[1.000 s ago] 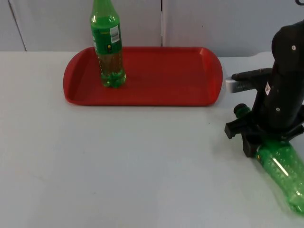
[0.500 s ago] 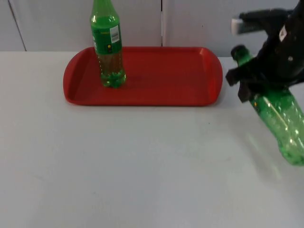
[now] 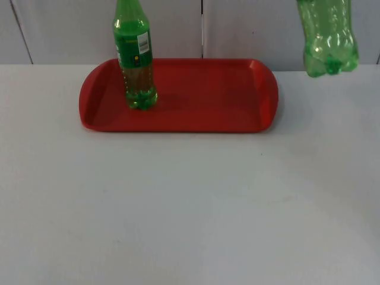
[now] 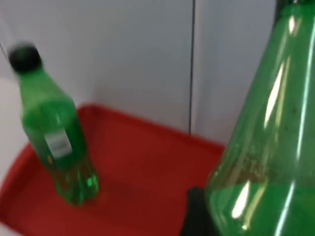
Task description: Place the bottle upright on the tray.
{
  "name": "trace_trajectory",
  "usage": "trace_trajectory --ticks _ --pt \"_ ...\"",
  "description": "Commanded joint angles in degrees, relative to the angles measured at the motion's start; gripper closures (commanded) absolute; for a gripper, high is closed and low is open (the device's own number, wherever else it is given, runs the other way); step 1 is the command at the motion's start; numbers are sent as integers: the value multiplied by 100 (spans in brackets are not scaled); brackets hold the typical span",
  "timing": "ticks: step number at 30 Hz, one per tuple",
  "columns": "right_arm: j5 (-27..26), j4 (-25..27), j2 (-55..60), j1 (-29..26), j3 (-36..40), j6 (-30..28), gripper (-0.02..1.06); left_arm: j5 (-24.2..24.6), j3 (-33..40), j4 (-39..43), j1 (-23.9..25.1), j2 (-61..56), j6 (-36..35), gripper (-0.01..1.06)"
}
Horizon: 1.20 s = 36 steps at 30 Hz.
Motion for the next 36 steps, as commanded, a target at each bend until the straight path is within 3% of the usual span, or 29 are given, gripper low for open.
trace_trajectory --ticks 1,2,5,6,10,13,16,18,21,27,36 --pt "-1129 -75 -82 31 180 -47 105 -1 26 -32 18 -22 15 0" --pt "-1129 -75 -82 31 180 -47 105 -1 26 -32 18 -22 15 0" --pt "-2886 -77 -58 31 765 -348 105 -1 26 -32 18 -22 15 0" --pt "-2886 -77 -58 31 765 -348 105 -1 26 -32 18 -22 15 0" --pt "-4998 -15 200 31 1380 -1100 105 -1 26 -32 18 -22 15 0" --pt "-5138 32 499 31 1379 -1439 105 -1 26 -32 18 -22 15 0" --pt "-5138 368 836 31 1324 -1413 105 -1 26 -32 18 -22 15 0" --pt "-5776 589 1297 31 1286 -1064 105 -1 26 -32 18 -22 15 0" --pt "-7028 600 1923 31 1272 -1049 105 -1 26 -32 18 -22 15 0" --pt "-7060 600 2474 31 1061 -979 105 -1 26 -32 18 -22 15 0" --pt "-7060 575 3429 31 -234 -880 105 -1 26 -32 18 -22 15 0"
